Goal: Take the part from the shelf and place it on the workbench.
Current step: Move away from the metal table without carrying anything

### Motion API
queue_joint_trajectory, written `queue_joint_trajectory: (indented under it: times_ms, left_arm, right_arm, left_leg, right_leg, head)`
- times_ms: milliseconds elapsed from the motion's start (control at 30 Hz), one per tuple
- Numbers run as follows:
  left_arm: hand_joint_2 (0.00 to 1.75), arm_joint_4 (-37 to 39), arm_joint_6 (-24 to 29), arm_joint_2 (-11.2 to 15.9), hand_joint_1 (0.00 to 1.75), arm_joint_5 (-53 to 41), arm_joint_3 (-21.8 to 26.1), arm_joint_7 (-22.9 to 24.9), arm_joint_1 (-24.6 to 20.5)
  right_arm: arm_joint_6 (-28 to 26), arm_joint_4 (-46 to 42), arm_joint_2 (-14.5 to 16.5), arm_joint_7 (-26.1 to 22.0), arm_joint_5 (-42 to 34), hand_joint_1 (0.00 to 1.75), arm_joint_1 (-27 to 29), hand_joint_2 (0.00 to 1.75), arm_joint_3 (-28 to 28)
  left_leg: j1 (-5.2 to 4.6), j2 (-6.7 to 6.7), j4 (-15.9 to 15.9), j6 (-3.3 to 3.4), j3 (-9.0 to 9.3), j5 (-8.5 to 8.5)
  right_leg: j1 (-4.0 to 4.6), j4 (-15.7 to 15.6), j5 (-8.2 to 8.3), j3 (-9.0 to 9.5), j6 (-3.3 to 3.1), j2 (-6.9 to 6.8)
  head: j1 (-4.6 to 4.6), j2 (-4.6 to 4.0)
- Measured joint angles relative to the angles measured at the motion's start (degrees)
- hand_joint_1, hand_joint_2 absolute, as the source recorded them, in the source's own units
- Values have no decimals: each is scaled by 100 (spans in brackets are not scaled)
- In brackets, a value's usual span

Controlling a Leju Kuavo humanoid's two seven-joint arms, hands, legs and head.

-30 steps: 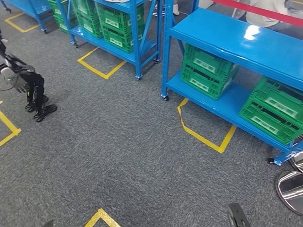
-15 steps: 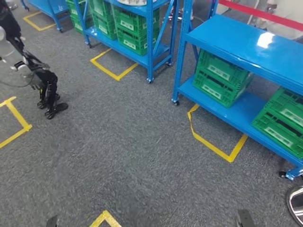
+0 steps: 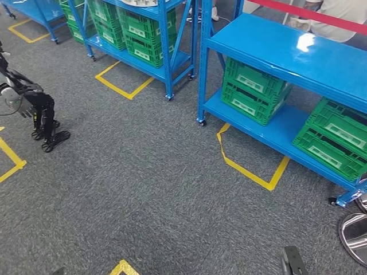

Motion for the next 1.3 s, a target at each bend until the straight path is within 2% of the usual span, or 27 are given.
queue_joint_trajectory:
  times_ms: [100, 167, 200, 267, 300, 333, 367, 433, 467, 500, 567, 667, 700, 733, 800, 833, 867, 900, 933, 967, 1000, 1033, 1067, 1133, 1200, 1267, 1300]
  left_arm:
    - [0, -1, -2, 0, 0, -1, -2, 0, -4]
    - [0, 0, -2, 1, 0, -1, -1, 0, -3]
    - [0, 0, -3, 2, 0, -1, -1, 0, -4]
    - [0, 0, -6, 4, 0, -1, 0, 0, -5]
    - [0, 0, -8, 4, 0, 0, 0, 0, -2]
    - [0, 0, -8, 4, 0, 1, 0, 0, 4]
    - [0, 0, -9, 4, 0, 2, 0, 0, 11]
    - [0, 0, -10, 1, 0, 4, 0, 0, 19]
    - [0, -1, -10, -1, 0, 5, 0, 0, 16]
    - [0, -1, -9, -3, 0, 7, 0, 0, 8]
    - [0, -1, -8, -2, 0, 8, 0, 0, -7]
    - [0, -1, -2, -2, 0, 9, 0, 0, -13]
    - [0, -1, 0, -2, 0, 9, 0, 0, -15]
    - [0, -1, 1, -2, 0, 9, 0, 0, -20]
    - [0, -1, 1, -3, 0, 9, 0, 0, -22]
    - [0, -1, 1, -3, 0, 10, 0, 0, -13]
    - [0, -1, 1, -4, 0, 10, 0, 1, 0]
    - [0, -1, 1, -4, 0, 10, 0, 1, 11]
    - [0, -1, 1, 0, 0, 10, 0, 2, 16]
    - [0, -1, 2, 4, 0, 9, 0, 2, 17]
    - [0, -1, 2, 7, 0, 9, 0, 2, 15]
    - [0, -1, 3, 10, 0, 8, 0, 2, 9]
    - [0, -1, 3, 9, 0, 8, 0, 2, 5]
    - [0, -1, 2, 6, 0, 9, 0, 2, 1]
    - [0, -1, 2, 5, 0, 10, 0, 1, 10]
    - [0, 0, 5, 8, 0, 10, 0, 2, 13]
    - [0, 0, 8, 8, 0, 10, 0, 2, 13]
  right_arm:
    - [56, 0, 0, 7, -28, 0, -2, 0, 0]
    - [80, 0, 1, 10, -37, 0, -2, 0, 1]
    - [89, 0, 1, 13, -39, 0, -1, 0, 1]
    - [108, 1, 2, 19, -47, 0, 10, 0, 1]
    - [119, 2, 2, 22, -51, 0, 21, 0, 1]
    - [130, 2, 2, 25, -57, 0, 32, 0, 1]
    - [136, 2, 2, 26, -61, 0, 39, 0, 1]
    - [141, 2, 2, 27, -65, 0, 40, 0, 1]
    - [144, 3, 2, 29, -66, 0, 37, 0, 1]
    - [149, 4, 2, 32, -68, 0, 34, 0, 1]
    - [156, 7, 2, 42, -74, 0, 32, 0, 1]
    - [164, 8, 2, 54, -81, 0, 37, 0, 1]
    - [167, 7, 2, 52, -81, 0, 33, 0, 1]
    - [169, 7, 2, 51, -82, 0, 27, 0, 1]
    - [173, 7, 2, 52, -83, 0, 17, 0, 1]
    - [175, 7, 2, 54, -84, 0, 19, 0, 1]
    - [177, 7, 2, 55, -84, 0, 23, 0, 2]
    - [179, 7, 3, 55, -84, 0, 28, 0, 2]
    - [180, 7, 3, 56, -84, 0, 31, 0, 2]
    - [180, 7, 4, 56, -84, 0, 32, 0, 2]
    - [180, 7, 4, 56, -86, 0, 28, 0, 1]
    - [180, 7, 4, 56, -90, 0, 23, 0, 1]
    - [180, 7, 4, 57, -94, 0, 16, 0, 1]
    - [185, 7, 4, 59, -99, 0, 6, 0, 2]
    - [189, 7, 7, 57, -98, 0, 2, 0, 3]
    - [188, 7, 9, 56, -98, 0, -2, 0, 5]
    - [188, 7, 9, 56, -98, 0, 2, 0, 5]
  left_leg:
    - [-28, -10, -136, 110, 85, -36]
    - [-25, -6, -163, 186, 140, -55]
    - [-19, 0, -174, 219, 169, -65]
    - [-30, 6, -176, 264, 215, -107]
    - [-36, 5, -176, 271, 241, -131]
    - [-41, 1, -175, 271, 276, -160]
    - [-42, -4, -175, 265, 322, -192]
    - [-40, -12, -175, 237, 435, -270]
    - [-47, -15, -173, 211, 481, -312]
    - [-52, -18, -171, 182, 508, -346]
    - [-59, -22, -178, 128, 519, -378]
    - [-46, -17, -124, 46, 537, -451]
    - [-45, -16, 55, 22, 462, -539]
    - [-40, -14, 364, 8, 303, -670]
    - [-41, -15, 1237, -9, -237, -955]
    - [-39, -15, 1580, -16, -493, -1016]
    - [-36, -14, 1731, -19, -660, -962]
    - [-32, -14, 1653, -19, -710, -796]
    - [-25, -12, 1319, -16, -621, -523]
    - [-15, -8, 886, -10, -476, -241]
    - [-13, -2, 480, 0, -313, -68]
    - [-15, -2, 181, 29, -184, 23]
    - [-24, -3, 37, 64, -118, 9]
    - [-40, -15, -10, 165, -60, -76]
    - [-37, -12, -39, 253, 37, -126]
    - [-36, -6, -55, 309, 143, -183]
    - [-41, -7, -55, 323, 180, -215]
  right_leg:
    - [-6, 1, -64, -13, 91, -4]
    - [-28, 211, -202, -72, 157, -4]
    - [-36, 473, -341, -183, 183, -3]
    - [-49, 1339, -714, -624, 225, -2]
    - [-57, 1696, -812, -833, 236, -2]
    - [-64, 1893, -808, -974, 242, -3]
    - [-68, 1815, -664, -981, 238, -3]
    - [-69, 1065, -155, -707, 211, -3]
    - [-56, 665, 27, -537, 190, -2]
    - [-41, 378, 129, -399, 161, 2]
    - [-8, 218, 109, -300, 105, 9]
    - [-20, 124, 107, -214, 8, 17]
    - [-30, 79, 107, -167, -23, 16]
    - [-36, 47, 99, -127, -51, 11]
    - [-26, 35, 53, -81, -91, 0]
    - [-22, 35, 21, -51, -104, -1]
    - [-20, 35, -17, -10, -107, 3]
    - [-20, 35, -56, 40, -104, 10]
    - [-21, 35, -100, 101, -92, 17]
    - [-22, 35, -147, 144, -75, 21]
    - [-11, 40, -209, 175, -47, 24]
    - [-3, 35, -263, 197, -18, 25]
    - [2, 31, -299, 217, 14, 26]
    - [2, 41, -321, 305, 74, 28]
    - [-10, 238, -412, 287, 132, 25]
    - [-20, 837, -670, -24, 168, 19]
    - [-20, 1240, -823, -263, 176, 18]
  head:
    - [35, 0]
    - [67, 0]
    - [93, 0]
    - [157, 0]
    - [179, 0]
    - [196, 0]
    - [215, 0]
    - [262, 0]
    - [289, 0]
    - [309, 0]
    - [314, 0]
    - [279, 0]
    - [256, 0]
    - [222, 0]
    - [151, 0]
    - [121, 0]
    - [97, 0]
    - [72, 0]
    - [41, 0]
    - [13, 0]
    - [-17, 0]
    - [-34, 0]
    - [-31, 0]
    - [-1, 0]
    - [40, -1]
    - [98, -1]
    - [126, 0]
